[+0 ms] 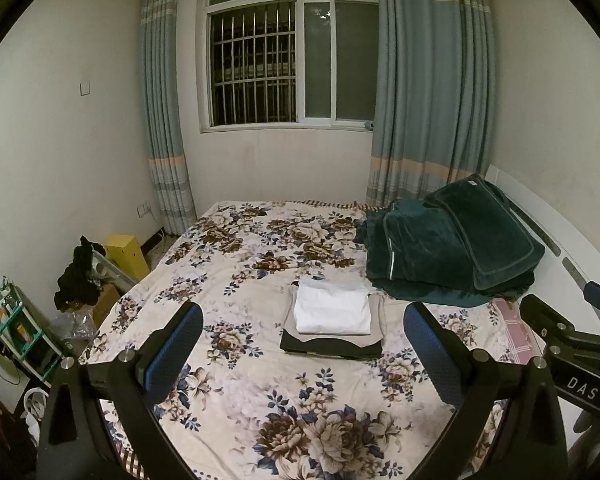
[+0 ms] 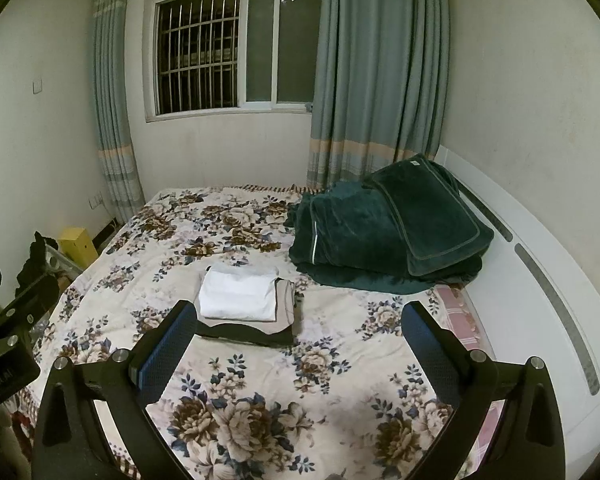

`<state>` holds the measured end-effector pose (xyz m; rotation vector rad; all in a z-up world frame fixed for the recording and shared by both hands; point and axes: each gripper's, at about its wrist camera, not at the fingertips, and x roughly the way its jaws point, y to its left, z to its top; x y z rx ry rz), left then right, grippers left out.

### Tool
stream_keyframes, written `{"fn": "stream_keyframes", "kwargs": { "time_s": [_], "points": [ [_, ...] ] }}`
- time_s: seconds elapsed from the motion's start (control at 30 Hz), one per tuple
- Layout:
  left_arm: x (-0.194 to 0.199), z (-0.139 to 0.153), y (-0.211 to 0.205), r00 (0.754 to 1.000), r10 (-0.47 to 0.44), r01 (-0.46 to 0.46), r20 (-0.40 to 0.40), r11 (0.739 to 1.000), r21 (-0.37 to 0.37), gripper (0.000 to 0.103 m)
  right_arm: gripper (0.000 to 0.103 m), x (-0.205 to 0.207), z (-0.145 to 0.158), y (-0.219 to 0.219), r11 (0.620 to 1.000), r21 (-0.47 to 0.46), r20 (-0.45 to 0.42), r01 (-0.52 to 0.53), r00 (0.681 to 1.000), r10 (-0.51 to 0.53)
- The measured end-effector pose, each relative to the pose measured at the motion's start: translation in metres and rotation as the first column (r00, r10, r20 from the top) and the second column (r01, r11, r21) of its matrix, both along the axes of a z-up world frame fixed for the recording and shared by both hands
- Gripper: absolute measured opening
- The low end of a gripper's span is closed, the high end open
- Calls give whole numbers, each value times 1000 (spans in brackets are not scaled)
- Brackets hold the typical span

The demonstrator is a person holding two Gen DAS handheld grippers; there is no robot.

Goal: Fold small clothes

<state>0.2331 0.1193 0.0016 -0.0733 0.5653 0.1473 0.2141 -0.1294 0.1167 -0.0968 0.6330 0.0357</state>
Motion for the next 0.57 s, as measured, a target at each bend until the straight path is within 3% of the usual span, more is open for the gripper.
{"fn": "stream_keyframes", "kwargs": {
  "time_s": [0.57],
  "points": [
    [-6,12,0,1000,24,-24,14,1000,19,103,103,0,1,12,1000,2,1,-2,1000,2]
  ]
}}
